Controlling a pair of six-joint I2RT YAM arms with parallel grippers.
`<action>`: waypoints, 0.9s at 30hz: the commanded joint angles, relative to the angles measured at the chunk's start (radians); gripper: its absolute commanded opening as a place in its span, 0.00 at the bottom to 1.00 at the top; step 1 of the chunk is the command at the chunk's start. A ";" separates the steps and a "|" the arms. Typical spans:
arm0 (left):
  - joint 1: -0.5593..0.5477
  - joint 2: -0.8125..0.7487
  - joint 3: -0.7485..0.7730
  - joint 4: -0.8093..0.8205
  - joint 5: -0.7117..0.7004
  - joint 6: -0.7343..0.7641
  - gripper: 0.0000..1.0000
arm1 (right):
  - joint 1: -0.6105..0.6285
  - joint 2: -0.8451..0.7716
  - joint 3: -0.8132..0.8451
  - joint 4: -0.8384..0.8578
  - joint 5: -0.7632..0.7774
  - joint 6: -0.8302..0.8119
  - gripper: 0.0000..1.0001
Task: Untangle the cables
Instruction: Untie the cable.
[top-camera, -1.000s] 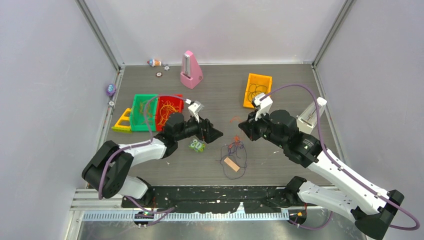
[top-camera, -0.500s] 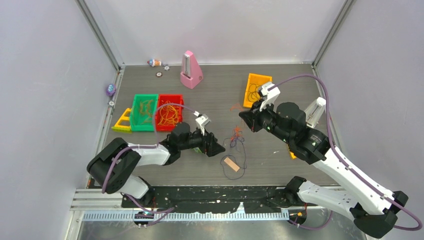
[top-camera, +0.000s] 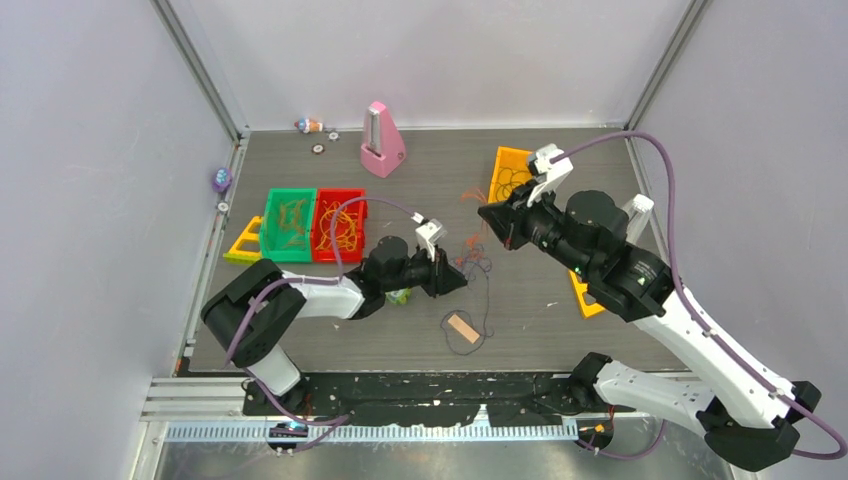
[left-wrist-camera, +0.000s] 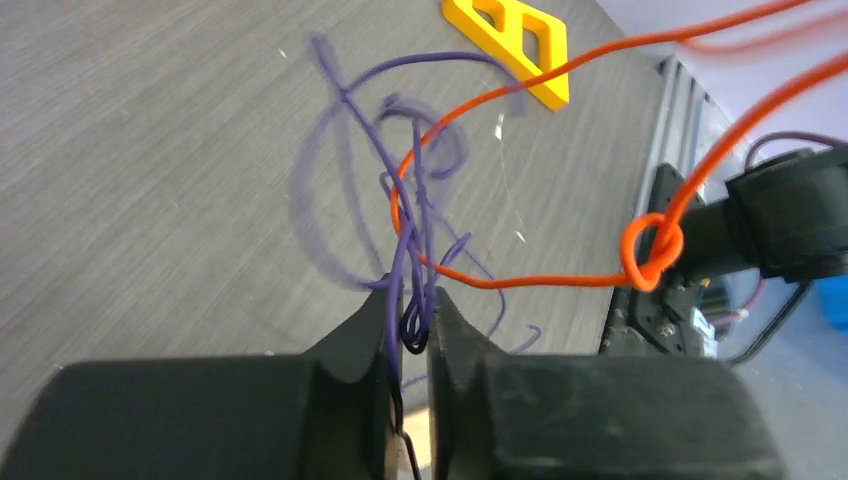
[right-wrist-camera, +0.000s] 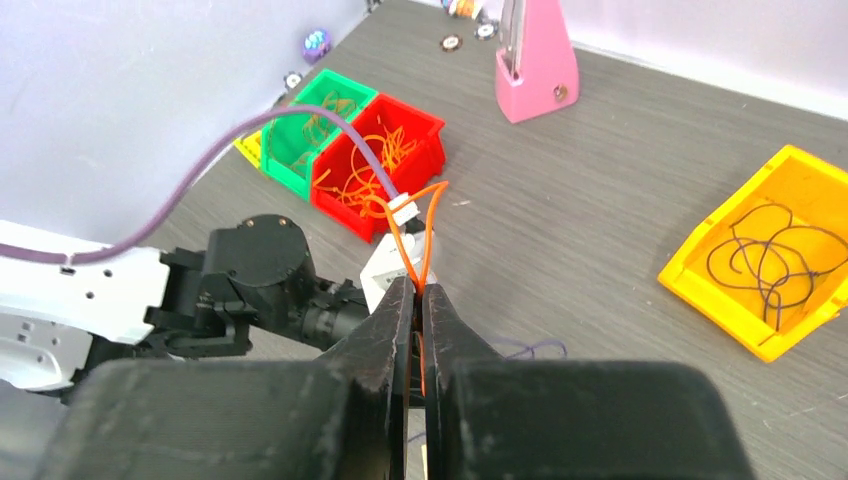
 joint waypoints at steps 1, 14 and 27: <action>0.000 0.019 0.051 0.024 -0.095 -0.006 0.00 | -0.001 0.001 0.116 0.013 0.084 -0.014 0.06; 0.241 -0.075 -0.139 -0.112 -0.111 -0.137 0.00 | -0.016 0.125 0.574 -0.068 0.568 -0.347 0.05; 0.293 -0.274 -0.118 -0.417 -0.149 -0.047 0.00 | -0.039 0.164 0.533 -0.117 0.776 -0.375 0.06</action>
